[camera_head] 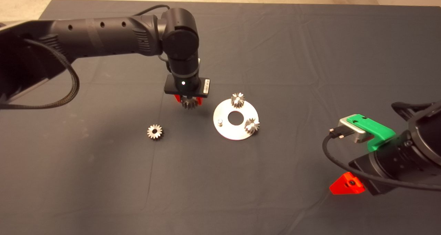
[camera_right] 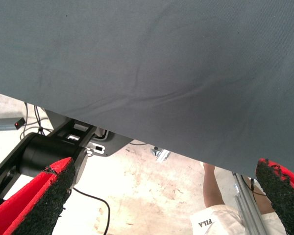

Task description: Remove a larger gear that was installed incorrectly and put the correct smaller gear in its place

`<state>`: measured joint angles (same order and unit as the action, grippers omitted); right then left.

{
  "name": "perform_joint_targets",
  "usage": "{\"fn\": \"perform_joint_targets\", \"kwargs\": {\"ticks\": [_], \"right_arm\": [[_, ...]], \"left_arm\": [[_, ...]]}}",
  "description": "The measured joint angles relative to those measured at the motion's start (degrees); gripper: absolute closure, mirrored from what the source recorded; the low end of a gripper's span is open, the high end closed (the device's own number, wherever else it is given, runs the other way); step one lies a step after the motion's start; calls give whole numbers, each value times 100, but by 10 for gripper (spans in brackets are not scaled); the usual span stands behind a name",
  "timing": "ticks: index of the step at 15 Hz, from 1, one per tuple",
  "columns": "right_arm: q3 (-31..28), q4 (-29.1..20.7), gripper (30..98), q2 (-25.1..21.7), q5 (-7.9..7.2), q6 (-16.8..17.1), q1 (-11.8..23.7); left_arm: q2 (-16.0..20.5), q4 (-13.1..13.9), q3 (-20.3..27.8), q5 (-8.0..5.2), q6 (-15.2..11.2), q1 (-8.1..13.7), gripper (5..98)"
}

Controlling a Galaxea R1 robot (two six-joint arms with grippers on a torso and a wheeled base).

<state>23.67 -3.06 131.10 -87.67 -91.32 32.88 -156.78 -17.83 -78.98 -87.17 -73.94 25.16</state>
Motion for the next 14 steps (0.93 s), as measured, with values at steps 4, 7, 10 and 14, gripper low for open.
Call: {"fn": "perform_joint_targets", "kwargs": {"ticks": [4, 7, 10, 14], "right_arm": [[0, 1, 308, 2, 0, 0, 0], [0, 1, 308, 2, 2, 0, 0], [0, 1, 308, 2, -2, 0, 0], [0, 1, 308, 2, 0, 0, 0]], "left_arm": [[82, -132, -129, -2, 137, -151, 572], [135, -239, -190, 2, 165, -152, 572], [181, -289, -208, 5, 184, -212, 572], [207, -311, -221, 13, 187, -245, 572]]}}
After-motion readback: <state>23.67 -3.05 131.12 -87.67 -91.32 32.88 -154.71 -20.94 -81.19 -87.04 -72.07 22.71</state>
